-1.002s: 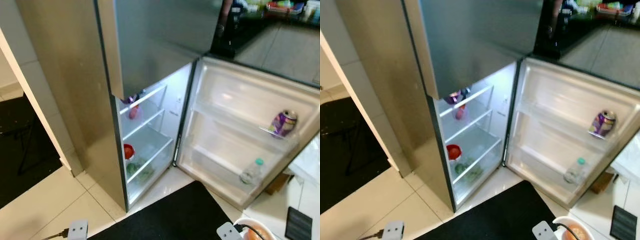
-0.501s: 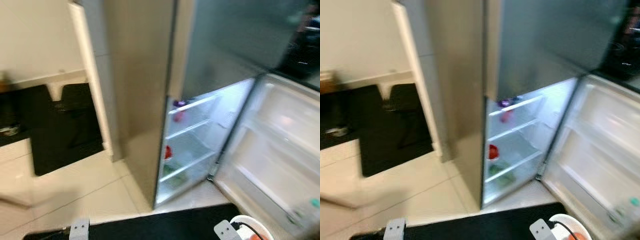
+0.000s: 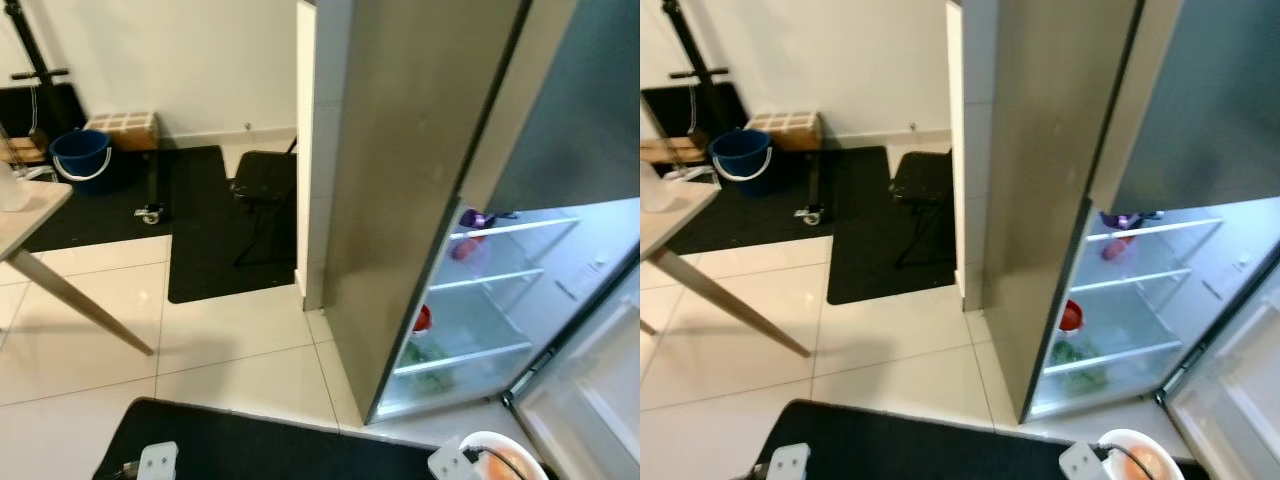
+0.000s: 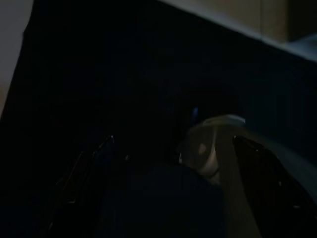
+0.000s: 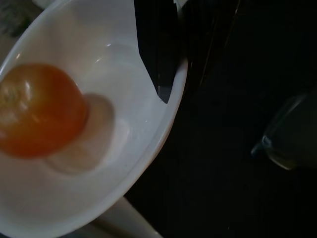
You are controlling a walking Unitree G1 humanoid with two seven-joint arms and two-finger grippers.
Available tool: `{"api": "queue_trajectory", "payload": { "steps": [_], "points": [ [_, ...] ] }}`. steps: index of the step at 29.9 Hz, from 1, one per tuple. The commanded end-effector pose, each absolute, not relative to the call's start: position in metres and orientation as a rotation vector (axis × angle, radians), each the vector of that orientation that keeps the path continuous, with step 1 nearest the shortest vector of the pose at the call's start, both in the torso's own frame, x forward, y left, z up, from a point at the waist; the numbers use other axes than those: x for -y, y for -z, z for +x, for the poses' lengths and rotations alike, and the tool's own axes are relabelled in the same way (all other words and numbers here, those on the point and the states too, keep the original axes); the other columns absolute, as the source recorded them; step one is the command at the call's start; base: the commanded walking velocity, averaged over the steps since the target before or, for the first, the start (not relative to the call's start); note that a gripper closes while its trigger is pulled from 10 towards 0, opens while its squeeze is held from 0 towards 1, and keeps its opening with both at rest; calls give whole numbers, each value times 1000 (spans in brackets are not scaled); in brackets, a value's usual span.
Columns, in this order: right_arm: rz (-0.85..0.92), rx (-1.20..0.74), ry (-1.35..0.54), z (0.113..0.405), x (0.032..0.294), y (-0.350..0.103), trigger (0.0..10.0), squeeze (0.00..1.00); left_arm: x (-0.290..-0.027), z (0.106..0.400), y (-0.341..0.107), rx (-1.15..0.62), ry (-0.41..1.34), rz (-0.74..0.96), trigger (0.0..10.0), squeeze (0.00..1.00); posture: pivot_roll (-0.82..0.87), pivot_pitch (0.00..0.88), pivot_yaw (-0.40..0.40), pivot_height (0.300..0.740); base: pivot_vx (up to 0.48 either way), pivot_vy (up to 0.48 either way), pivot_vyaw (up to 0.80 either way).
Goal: Restocking fridge
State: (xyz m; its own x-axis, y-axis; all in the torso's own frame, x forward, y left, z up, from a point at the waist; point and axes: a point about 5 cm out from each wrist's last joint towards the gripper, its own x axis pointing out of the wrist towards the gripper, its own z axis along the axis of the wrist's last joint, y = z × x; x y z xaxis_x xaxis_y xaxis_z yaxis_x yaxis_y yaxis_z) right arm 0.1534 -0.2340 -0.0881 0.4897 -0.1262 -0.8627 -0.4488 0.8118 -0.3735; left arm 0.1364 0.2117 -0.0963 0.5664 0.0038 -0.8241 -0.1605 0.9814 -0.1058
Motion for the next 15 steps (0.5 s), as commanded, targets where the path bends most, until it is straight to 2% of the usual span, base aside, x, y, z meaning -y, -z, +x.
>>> {"api": "queue_trajectory", "payload": {
  "steps": [1,15],
  "points": [
    [-626,-1066,-196,149,238,89,10000,0,-211,134,98,-981,-98,-190,10000,0,71,0,-43,740,0,-311,0],
    [-636,-1065,-219,148,237,89,10000,0,-209,133,99,-993,-95,-194,10000,0,70,0,-46,740,0,-414,0]
  ]
}}
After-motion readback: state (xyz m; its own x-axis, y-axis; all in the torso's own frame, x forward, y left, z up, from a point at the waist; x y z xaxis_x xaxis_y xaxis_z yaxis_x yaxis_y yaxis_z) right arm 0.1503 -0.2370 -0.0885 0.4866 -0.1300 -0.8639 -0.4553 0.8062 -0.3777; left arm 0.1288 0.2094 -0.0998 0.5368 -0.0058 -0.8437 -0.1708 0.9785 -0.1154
